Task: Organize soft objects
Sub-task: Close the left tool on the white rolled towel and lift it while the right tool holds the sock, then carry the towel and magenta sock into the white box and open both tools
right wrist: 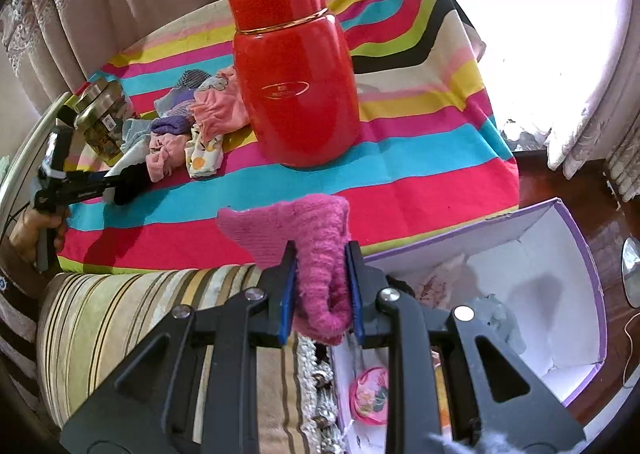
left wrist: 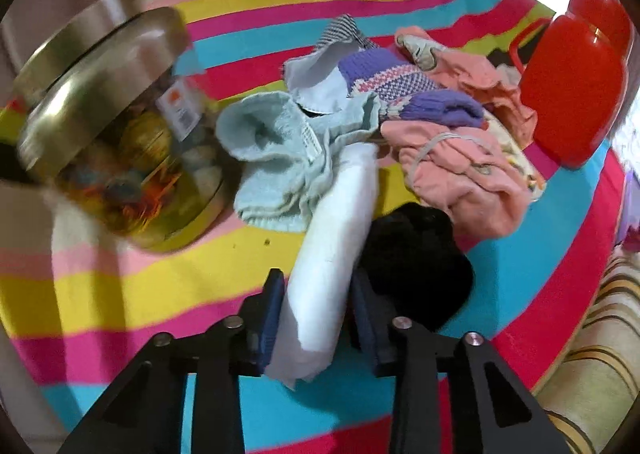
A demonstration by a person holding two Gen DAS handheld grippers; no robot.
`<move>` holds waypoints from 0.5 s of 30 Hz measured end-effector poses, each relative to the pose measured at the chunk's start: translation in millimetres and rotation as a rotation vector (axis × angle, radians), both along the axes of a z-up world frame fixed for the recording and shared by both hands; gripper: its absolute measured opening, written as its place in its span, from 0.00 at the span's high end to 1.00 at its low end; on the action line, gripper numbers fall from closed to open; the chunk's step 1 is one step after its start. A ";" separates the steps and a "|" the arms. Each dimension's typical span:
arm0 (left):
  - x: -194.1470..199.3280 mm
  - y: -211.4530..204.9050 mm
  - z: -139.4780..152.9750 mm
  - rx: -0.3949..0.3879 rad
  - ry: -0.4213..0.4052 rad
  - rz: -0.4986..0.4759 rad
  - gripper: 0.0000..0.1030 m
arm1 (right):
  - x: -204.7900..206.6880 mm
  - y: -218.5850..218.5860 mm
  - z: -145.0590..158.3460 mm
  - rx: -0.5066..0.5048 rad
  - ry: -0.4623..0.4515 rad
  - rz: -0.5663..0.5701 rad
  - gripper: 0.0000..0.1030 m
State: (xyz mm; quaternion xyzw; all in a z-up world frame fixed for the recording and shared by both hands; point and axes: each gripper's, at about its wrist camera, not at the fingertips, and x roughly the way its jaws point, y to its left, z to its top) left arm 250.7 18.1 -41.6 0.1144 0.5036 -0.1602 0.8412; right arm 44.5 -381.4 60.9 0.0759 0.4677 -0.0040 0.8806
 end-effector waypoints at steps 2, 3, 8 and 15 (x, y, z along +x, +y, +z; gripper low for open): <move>-14.0 7.3 5.5 -0.031 -0.007 0.034 0.72 | -2.0 -3.0 -0.6 0.006 -0.001 -0.002 0.74; -20.0 9.1 7.2 -0.036 -0.010 0.044 0.72 | -3.6 -4.2 -0.6 0.009 -0.003 -0.004 0.74; -58.7 22.5 25.5 -0.104 -0.031 0.100 0.72 | -13.9 -7.8 3.0 0.019 -0.021 -0.007 0.74; -111.9 10.3 72.8 -0.252 -0.090 0.131 0.72 | -38.1 -27.3 10.0 0.011 -0.046 -0.050 0.74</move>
